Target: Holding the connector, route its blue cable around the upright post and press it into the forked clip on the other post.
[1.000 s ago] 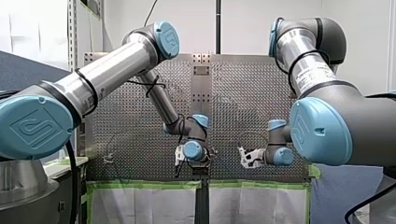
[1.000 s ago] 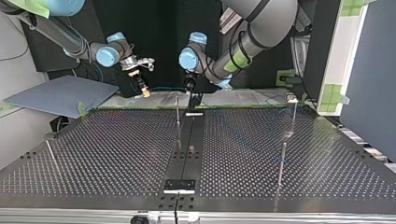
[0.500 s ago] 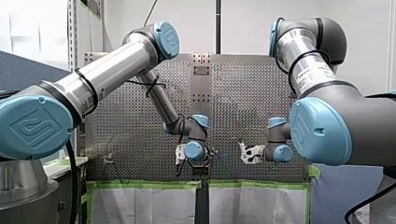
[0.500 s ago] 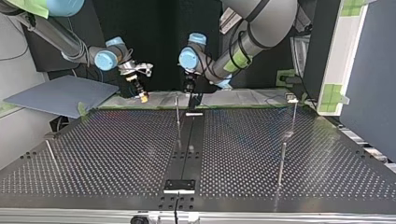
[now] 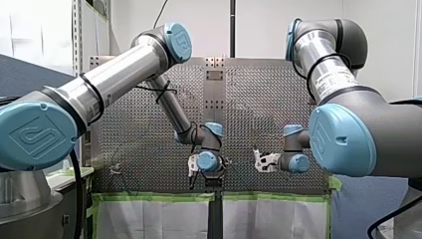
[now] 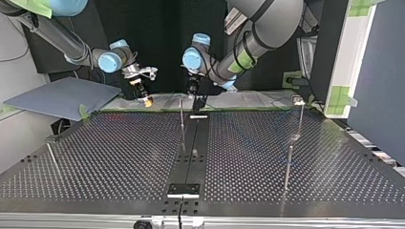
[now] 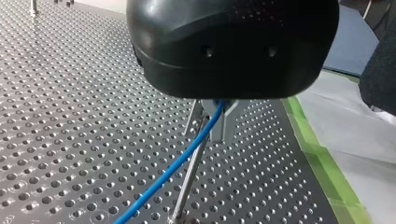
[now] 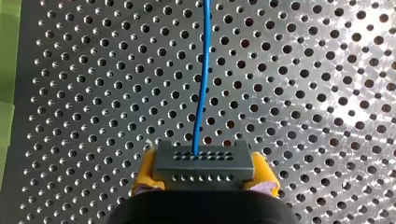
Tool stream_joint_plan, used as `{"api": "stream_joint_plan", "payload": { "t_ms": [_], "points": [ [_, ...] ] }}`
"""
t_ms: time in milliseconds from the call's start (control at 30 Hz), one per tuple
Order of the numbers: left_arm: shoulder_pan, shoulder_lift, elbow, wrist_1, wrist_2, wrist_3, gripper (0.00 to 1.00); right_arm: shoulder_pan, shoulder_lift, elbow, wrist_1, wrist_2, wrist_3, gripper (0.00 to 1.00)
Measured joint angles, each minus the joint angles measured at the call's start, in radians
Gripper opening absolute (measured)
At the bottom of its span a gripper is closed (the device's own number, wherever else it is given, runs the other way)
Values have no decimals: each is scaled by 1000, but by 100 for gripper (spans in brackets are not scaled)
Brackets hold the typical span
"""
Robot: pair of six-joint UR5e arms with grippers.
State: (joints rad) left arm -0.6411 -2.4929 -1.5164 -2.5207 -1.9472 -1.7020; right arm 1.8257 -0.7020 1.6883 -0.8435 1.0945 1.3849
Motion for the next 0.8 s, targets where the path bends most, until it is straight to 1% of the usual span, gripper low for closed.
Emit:
{"api": "stream_joint_plan", "payload": {
  "t_ms": [267, 367, 400, 467, 567, 667, 800],
  "points": [
    [2, 0, 0, 0, 9, -28, 2, 8, 1, 0, 5, 13, -4, 0],
    [4, -9, 4, -2, 10, -34, 2, 11, 1, 0, 9, 18, -7, 0],
    [5, -14, 8, -5, 9, -35, 5, 12, 1, 0, 11, 20, -9, 0],
    [6, -31, 19, -15, 6, -38, 5, 13, 1, 0, 13, 26, -11, 0],
    [8, -56, 32, -12, 11, -45, 5, 14, 1, 0, 13, 31, -12, 0],
    [14, -67, 49, -19, 18, -58, 5, 14, 2, 0, 10, 33, -11, 0],
    [23, -69, 82, -47, 21, -68, 5, 14, 1, 0, 1, 33, -8, 0]
  ]
}}
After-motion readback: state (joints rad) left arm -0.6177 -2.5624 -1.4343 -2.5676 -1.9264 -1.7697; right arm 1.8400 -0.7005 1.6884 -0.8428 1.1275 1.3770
